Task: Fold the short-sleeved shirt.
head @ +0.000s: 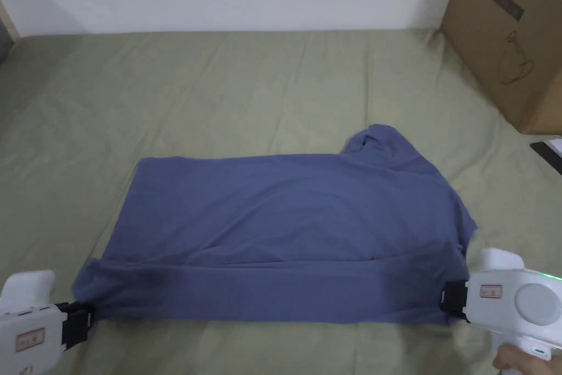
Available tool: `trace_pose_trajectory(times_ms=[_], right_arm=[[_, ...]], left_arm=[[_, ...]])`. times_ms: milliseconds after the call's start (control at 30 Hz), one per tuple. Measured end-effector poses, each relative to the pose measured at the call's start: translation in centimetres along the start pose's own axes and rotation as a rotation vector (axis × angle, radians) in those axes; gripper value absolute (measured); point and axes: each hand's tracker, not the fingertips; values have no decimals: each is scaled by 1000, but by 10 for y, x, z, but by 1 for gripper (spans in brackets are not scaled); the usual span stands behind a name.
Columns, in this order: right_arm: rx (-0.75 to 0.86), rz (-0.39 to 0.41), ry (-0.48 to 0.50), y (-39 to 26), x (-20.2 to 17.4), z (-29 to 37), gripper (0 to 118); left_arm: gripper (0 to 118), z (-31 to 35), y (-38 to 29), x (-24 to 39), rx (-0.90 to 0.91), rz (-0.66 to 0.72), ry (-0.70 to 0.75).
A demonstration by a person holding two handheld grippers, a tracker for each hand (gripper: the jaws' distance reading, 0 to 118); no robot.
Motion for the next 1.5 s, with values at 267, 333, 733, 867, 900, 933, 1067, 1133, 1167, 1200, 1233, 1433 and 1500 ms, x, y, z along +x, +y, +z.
trace_pose_trajectory(times_ms=[267,333,733,867,900,933,1067,1133,1167,1200,1233,1433,1500], right_arm=[[1,16,55,-29,24,70,15],[-40,-14,48,-52,27,77,15],[-51,38,-50,-69,20,80,99],[54,83,-53,-40,13,102,72],[78,87,-55,-33,9,105,50],[100,88,-51,-26,5,105,27],[119,54,41,1,-2,88,0],[114,69,42,17,-6,75,0],[120,92,36,28,-10,68,0],[126,103,32,39,-12,61,0],[124,108,33,54,-12,53,0],[59,241,30,144,-16,-18,102],[36,229,25,172,-14,-49,97]], left_arm=[[3,48,-25,-9,11,4,-10],[3,50,-45,-7,-10,-12,0],[105,46,-69,-11,-29,87,25],[96,62,-39,-20,139,228,-21],[78,65,-30,-17,195,245,-27],[47,66,-22,-10,236,246,-18],[0,45,8,5,248,239,22],[0,34,17,16,224,253,4],[0,29,22,19,221,236,-12],[0,24,28,23,204,208,-13],[0,21,32,28,186,180,-4],[0,-5,56,40,158,142,-10],[0,-14,62,44,140,138,-4]])
